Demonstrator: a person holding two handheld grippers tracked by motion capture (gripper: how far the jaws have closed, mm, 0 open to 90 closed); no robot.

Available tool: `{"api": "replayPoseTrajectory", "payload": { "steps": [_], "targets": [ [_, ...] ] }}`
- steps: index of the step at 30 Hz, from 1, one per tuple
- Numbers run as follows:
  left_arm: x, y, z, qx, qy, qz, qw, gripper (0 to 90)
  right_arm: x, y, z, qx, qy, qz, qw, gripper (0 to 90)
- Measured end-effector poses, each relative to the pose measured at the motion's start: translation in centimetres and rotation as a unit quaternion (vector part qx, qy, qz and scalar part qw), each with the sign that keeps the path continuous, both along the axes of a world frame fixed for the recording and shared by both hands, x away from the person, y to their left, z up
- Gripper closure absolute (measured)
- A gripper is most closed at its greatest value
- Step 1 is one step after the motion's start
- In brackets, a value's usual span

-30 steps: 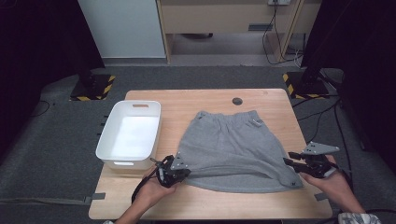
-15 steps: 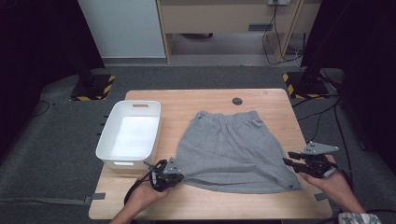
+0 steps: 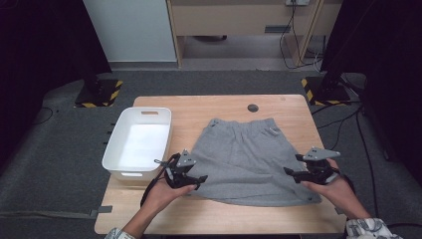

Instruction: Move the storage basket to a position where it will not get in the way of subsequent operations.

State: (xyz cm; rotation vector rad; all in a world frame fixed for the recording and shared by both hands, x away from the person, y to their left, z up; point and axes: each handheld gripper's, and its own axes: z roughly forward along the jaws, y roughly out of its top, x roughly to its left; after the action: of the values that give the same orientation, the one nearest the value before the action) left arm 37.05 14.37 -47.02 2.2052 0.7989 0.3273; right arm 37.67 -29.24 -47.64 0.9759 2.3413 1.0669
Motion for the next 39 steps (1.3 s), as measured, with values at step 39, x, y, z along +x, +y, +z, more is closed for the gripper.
{"api": "replayPoseTrajectory", "payload": {
  "steps": [39],
  "targets": [
    [11.1, -4.5, 1.4, -0.022, 0.017, 0.046, 0.9985, 9.6, 2.2, 10.9, -0.5, 0.019, 0.016, 0.088, 0.9959, 20.2]
  ]
}}
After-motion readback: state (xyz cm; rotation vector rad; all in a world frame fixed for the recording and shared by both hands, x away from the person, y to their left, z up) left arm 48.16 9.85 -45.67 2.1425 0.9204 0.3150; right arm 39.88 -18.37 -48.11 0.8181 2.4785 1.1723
